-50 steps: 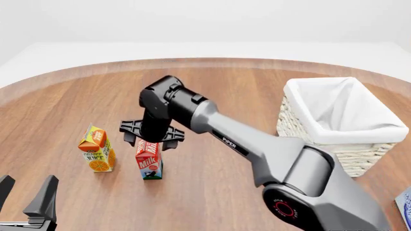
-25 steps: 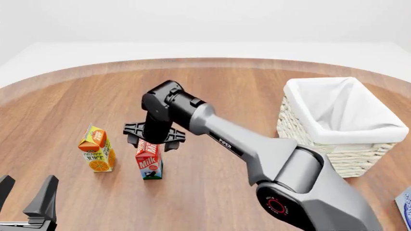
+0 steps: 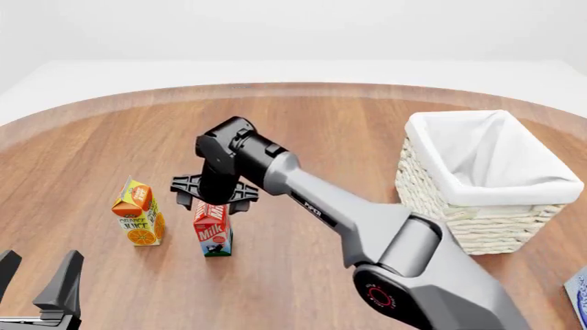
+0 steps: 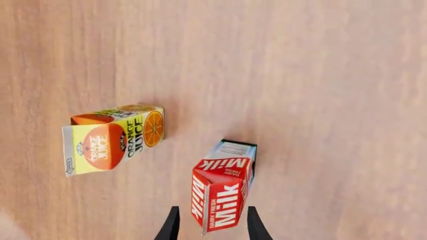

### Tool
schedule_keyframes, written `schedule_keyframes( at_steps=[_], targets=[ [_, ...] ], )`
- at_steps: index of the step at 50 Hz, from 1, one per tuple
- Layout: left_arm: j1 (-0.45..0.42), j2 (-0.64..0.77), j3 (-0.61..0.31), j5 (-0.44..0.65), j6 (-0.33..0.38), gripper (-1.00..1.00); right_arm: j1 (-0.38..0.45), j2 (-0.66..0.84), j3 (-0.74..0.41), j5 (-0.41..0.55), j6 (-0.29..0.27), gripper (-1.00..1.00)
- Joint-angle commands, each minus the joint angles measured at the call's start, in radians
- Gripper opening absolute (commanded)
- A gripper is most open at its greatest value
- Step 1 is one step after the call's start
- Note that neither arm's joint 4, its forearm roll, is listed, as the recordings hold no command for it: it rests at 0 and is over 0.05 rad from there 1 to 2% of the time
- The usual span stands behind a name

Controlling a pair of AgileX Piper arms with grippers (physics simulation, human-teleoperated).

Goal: Pick the milk and place it in the basket.

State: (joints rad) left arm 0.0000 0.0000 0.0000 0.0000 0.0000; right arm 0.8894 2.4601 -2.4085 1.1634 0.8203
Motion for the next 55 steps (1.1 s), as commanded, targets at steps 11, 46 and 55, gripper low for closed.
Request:
schedule_keyframes(
  at_steps=[11, 46, 55],
  targets=[
    [0.0, 0.0, 0.0, 0.0, 0.0, 1.0, 0.004, 0.048, -0.049, 0.009, -0.002, 1.0],
    [0.0, 0.0, 0.0, 0.0, 0.0, 1.0, -0.003, 0.097, -0.053, 0.001, -0.006, 1.0],
    [0.0, 0.0, 0.0, 0.0, 0.0, 1.0, -0.005, 0.124, -0.089, 0.016, -0.005, 1.0]
  ],
)
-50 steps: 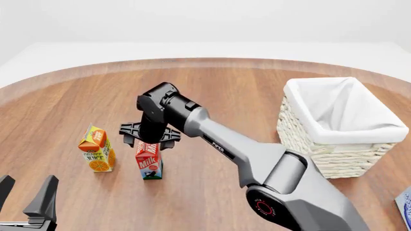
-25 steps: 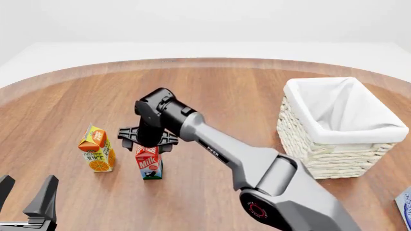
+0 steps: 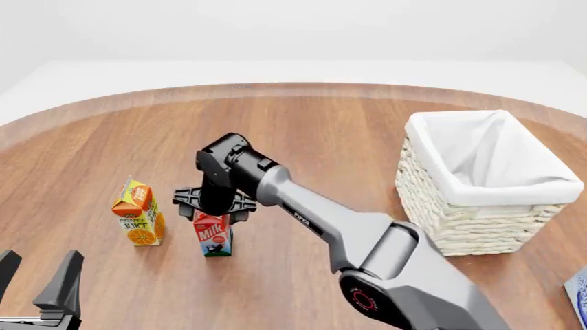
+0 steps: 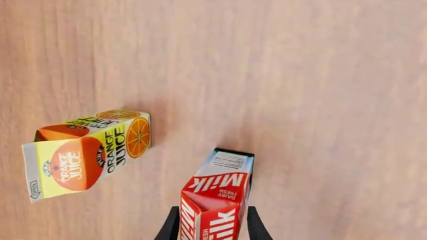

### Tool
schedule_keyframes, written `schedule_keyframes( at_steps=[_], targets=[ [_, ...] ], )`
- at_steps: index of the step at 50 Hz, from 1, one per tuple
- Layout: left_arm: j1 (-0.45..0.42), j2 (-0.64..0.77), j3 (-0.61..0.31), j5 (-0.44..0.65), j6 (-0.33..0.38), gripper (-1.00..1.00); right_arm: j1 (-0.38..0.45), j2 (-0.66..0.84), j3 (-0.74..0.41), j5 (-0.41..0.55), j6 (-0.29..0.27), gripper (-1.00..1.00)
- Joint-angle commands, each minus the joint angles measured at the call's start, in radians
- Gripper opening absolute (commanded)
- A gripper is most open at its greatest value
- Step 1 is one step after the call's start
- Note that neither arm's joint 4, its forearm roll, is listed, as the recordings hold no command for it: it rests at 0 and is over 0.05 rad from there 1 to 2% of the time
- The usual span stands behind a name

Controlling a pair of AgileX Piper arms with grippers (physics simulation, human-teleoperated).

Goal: Pick the milk and place it in the basket.

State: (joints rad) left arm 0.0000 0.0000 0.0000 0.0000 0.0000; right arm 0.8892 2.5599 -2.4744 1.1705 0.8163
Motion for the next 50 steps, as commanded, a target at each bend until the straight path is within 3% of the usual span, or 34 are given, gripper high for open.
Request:
schedule_keyframes(
  at_steps=[1, 31, 32, 41, 50],
  targets=[
    [0.0, 0.0, 0.0, 0.0, 0.0, 1.0, -0.003, 0.029, -0.027, 0.01, 0.001, 1.0],
    [0.0, 0.0, 0.0, 0.0, 0.0, 1.0, -0.004, 0.086, -0.048, 0.006, 0.012, 1.0],
    [0.0, 0.0, 0.0, 0.0, 0.0, 1.0, -0.006, 0.083, -0.044, 0.002, 0.009, -1.0],
    [0.0, 0.0, 0.0, 0.0, 0.0, 1.0, -0.003, 0.07, -0.021, -0.005, 0.006, -1.0],
    [0.0, 0.0, 0.0, 0.0, 0.0, 1.0, 0.017, -0.04, 0.126, -0.071, -0.005, -1.0]
  ],
)
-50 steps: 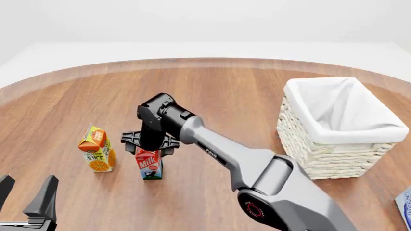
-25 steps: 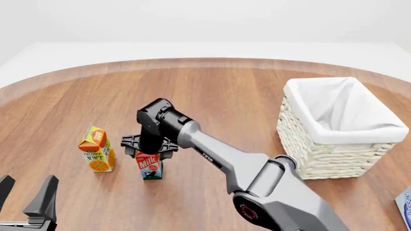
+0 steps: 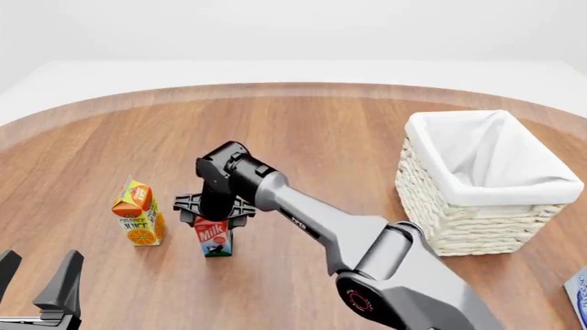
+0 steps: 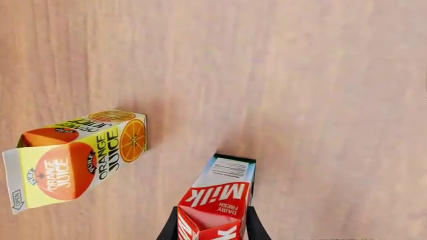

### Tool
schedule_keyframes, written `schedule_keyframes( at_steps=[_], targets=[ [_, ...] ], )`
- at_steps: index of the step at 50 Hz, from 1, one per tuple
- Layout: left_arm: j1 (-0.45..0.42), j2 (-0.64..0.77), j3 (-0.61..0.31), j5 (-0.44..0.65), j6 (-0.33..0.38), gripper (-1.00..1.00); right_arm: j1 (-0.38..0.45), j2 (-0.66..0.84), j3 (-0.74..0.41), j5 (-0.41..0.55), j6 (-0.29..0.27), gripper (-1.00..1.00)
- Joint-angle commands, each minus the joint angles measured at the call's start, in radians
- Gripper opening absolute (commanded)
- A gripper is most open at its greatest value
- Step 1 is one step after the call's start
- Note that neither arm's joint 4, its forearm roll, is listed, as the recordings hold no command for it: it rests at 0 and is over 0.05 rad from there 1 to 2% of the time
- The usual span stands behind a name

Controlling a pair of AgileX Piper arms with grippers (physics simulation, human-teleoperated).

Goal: Pick the milk and place it in the basket.

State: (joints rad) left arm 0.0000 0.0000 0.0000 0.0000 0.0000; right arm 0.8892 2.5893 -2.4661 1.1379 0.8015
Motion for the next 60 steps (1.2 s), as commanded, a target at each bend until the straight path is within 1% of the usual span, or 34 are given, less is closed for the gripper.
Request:
schedule_keyframes(
  at_steps=[1, 4, 14, 18, 19, 20, 25, 30, 31, 33, 36, 39, 44, 45, 48, 50, 52, 56, 60],
  targets=[
    [0.0, 0.0, 0.0, 0.0, 0.0, 1.0, 0.018, -0.09, 0.136, -0.043, 0.003, -1.0],
    [0.0, 0.0, 0.0, 0.0, 0.0, 1.0, 0.019, -0.14, 0.169, -0.047, -0.009, -1.0],
    [0.0, 0.0, 0.0, 0.0, 0.0, 1.0, 0.024, -0.247, 0.197, -0.029, -0.044, -1.0],
    [0.0, 0.0, 0.0, 0.0, 0.0, 1.0, 0.024, -0.261, 0.177, -0.008, -0.064, -1.0],
    [0.0, 0.0, 0.0, 0.0, 0.0, 1.0, 0.021, -0.27, 0.154, 0.006, -0.081, -1.0],
    [0.0, 0.0, 0.0, 0.0, 0.0, 1.0, 0.021, -0.27, 0.152, 0.007, -0.081, -1.0],
    [0.0, 0.0, 0.0, 0.0, 0.0, 1.0, 0.004, -0.3, 0.124, 0.046, -0.123, -1.0],
    [0.0, 0.0, 0.0, 0.0, 0.0, 1.0, 0.011, -0.315, 0.106, 0.068, -0.118, -1.0],
    [0.0, 0.0, 0.0, 0.0, 0.0, 1.0, -0.004, -0.326, 0.097, 0.072, -0.137, -1.0],
    [0.0, 0.0, 0.0, 0.0, 0.0, 1.0, 0.002, -0.334, 0.096, 0.08, -0.13, -1.0],
    [0.0, 0.0, 0.0, 0.0, 0.0, 1.0, -0.01, -0.359, 0.113, 0.082, -0.142, -1.0],
    [0.0, 0.0, 0.0, 0.0, 0.0, 1.0, -0.04, -0.399, 0.14, 0.082, -0.168, -1.0],
    [0.0, 0.0, 0.0, 0.0, 0.0, 1.0, -0.058, -0.439, 0.168, 0.081, -0.175, -1.0],
    [0.0, 0.0, 0.0, 0.0, 0.0, 1.0, -0.086, -0.465, 0.18, 0.082, -0.192, -1.0],
    [0.0, 0.0, 0.0, 0.0, 0.0, 1.0, -0.105, -0.488, 0.196, 0.082, -0.2, -1.0],
    [0.0, 0.0, 0.0, 0.0, 0.0, 1.0, -0.115, -0.507, 0.204, 0.082, -0.196, -1.0],
    [0.0, 0.0, 0.0, 0.0, 0.0, 1.0, -0.149, -0.536, 0.215, 0.082, -0.218, -1.0],
    [0.0, 0.0, 0.0, 0.0, 0.0, 1.0, -0.178, -0.566, 0.236, 0.082, -0.231, -1.0],
    [0.0, 0.0, 0.0, 0.0, 0.0, 1.0, -0.243, -0.612, 0.261, 0.082, -0.262, -1.0]
  ],
)
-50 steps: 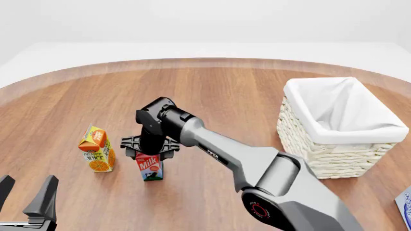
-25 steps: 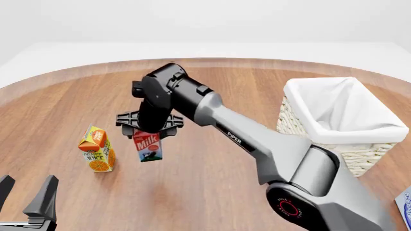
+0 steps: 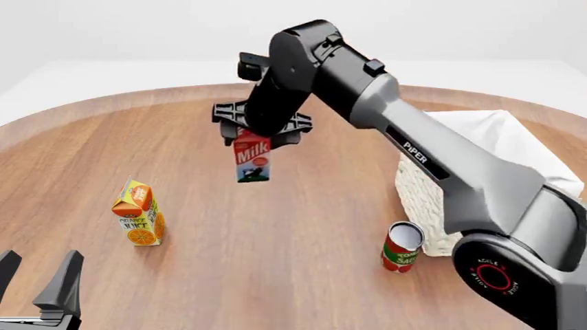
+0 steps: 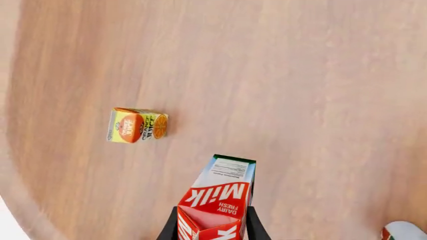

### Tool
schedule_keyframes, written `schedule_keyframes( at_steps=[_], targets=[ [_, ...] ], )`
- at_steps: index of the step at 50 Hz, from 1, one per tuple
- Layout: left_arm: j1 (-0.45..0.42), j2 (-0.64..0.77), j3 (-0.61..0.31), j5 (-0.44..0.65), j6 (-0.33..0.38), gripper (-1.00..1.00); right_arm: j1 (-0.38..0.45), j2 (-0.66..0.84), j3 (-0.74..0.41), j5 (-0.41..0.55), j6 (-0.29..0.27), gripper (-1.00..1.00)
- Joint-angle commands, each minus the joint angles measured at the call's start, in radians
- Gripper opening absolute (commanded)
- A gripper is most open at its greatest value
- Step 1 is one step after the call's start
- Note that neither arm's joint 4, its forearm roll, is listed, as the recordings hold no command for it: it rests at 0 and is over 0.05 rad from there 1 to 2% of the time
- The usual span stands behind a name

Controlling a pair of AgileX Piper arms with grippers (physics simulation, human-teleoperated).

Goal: Pick the milk and place it in the basket.

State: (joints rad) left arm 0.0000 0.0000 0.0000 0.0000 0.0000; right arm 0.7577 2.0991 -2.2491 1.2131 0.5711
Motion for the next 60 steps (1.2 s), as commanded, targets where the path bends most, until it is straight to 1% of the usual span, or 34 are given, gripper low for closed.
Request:
schedule_keyframes(
  at_steps=[1, 4, 9, 12, 14, 16, 18, 27, 33, 37, 42, 47, 50, 52, 53, 55, 58, 59, 60],
  targets=[
    [0.0, 0.0, 0.0, 0.0, 0.0, 1.0, -0.124, -0.131, 0.049, 0.007, -0.04, -1.0],
    [0.0, 0.0, 0.0, 0.0, 0.0, 1.0, -0.16, -0.162, 0.072, 0.007, -0.049, -1.0],
    [0.0, 0.0, 0.0, 0.0, 0.0, 1.0, -0.195, -0.2, 0.094, 0.007, -0.052, -1.0],
    [0.0, 0.0, 0.0, 0.0, 0.0, 1.0, -0.231, -0.233, 0.116, 0.007, -0.066, -1.0],
    [0.0, 0.0, 0.0, 0.0, 0.0, 1.0, -0.268, -0.26, 0.129, 0.007, -0.088, -1.0],
    [0.0, 0.0, 0.0, 0.0, 0.0, 1.0, -0.274, -0.264, 0.135, 0.007, -0.089, -1.0],
    [0.0, 0.0, 0.0, 0.0, 0.0, 1.0, -0.302, -0.283, 0.148, 0.007, -0.099, -1.0],
    [0.0, 0.0, 0.0, 0.0, 0.0, 1.0, -0.368, -0.328, 0.17, 0.007, -0.101, -1.0],
    [0.0, 0.0, 0.0, 0.0, 0.0, 1.0, -0.427, -0.362, 0.194, 0.007, -0.116, -1.0],
    [0.0, 0.0, 0.0, 0.0, 0.0, 1.0, -0.455, -0.377, 0.205, 0.007, -0.118, -1.0],
    [0.0, 0.0, 0.0, 0.0, 0.0, 1.0, -0.513, -0.415, 0.231, 0.006, -0.122, -1.0],
    [0.0, 0.0, 0.0, 0.0, 0.0, 1.0, -0.558, -0.445, 0.254, 0.006, -0.112, -1.0],
    [0.0, 0.0, 0.0, 0.0, 0.0, 1.0, -0.566, -0.451, 0.261, 0.007, -0.101, -1.0],
    [0.0, 0.0, 0.0, 0.0, 0.0, 1.0, -0.593, -0.466, 0.277, 0.007, -0.103, -1.0],
    [0.0, 0.0, 0.0, 0.0, 0.0, 1.0, -0.592, -0.466, 0.278, 0.007, -0.098, -1.0],
    [0.0, 0.0, 0.0, 0.0, 0.0, 1.0, -0.615, -0.476, 0.29, 0.007, -0.1, -1.0],
    [0.0, 0.0, 0.0, 0.0, 0.0, 1.0, -0.626, -0.478, 0.296, 0.007, -0.094, -1.0],
    [0.0, 0.0, 0.0, 0.0, 0.0, 1.0, -0.655, -0.488, 0.304, 0.007, -0.103, -1.0],
    [0.0, 0.0, 0.0, 0.0, 0.0, 1.0, -0.655, -0.488, 0.304, 0.007, -0.103, -1.0]
  ],
)
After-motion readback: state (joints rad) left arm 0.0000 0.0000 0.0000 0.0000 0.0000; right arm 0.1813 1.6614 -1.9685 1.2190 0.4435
